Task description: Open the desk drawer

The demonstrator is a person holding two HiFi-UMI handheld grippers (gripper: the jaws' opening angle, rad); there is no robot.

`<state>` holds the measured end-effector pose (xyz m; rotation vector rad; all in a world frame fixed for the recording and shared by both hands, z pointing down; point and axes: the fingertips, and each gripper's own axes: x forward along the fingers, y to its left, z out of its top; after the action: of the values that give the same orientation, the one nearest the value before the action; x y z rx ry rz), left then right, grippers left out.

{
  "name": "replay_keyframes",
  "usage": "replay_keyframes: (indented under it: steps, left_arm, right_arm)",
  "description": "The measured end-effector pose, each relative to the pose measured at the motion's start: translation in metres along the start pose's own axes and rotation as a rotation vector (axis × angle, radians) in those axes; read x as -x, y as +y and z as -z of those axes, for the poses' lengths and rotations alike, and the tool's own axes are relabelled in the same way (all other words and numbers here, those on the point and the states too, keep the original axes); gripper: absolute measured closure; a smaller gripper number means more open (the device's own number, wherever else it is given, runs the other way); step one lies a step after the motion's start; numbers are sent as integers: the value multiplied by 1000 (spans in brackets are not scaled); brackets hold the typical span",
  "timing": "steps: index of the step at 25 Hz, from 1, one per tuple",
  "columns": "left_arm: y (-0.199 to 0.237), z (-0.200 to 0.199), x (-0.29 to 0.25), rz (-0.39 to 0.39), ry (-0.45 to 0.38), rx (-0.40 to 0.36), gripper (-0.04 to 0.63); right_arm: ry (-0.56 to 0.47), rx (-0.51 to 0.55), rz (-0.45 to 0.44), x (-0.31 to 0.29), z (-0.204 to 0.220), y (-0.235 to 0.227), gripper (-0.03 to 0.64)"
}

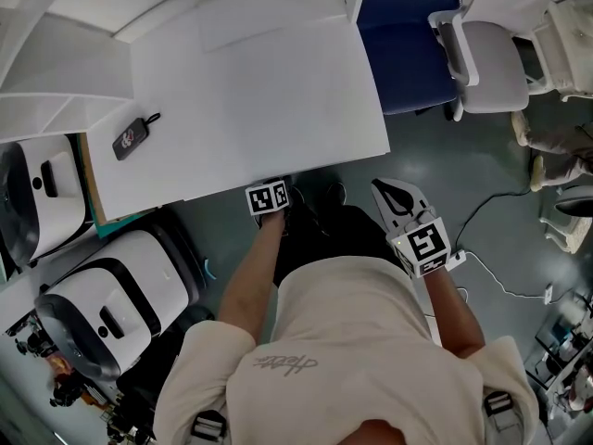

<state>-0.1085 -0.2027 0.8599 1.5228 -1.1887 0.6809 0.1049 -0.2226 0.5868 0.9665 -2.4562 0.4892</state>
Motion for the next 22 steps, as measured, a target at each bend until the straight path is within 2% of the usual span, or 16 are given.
replay_keyframes:
  steps: [4, 11, 22]
  left_arm:
    - [-1, 1, 1, 23, -31, -6, 505]
    - [-1, 4, 0, -6, -24, -1, 506]
    - [-8, 40, 10, 19, -15, -21, 506]
  right_arm:
    - [-2, -12, -10, 2, 5, -2, 615]
    - [13, -30, -28, 2, 20, 0, 615]
    - [18, -52, -23, 6, 36, 25, 615]
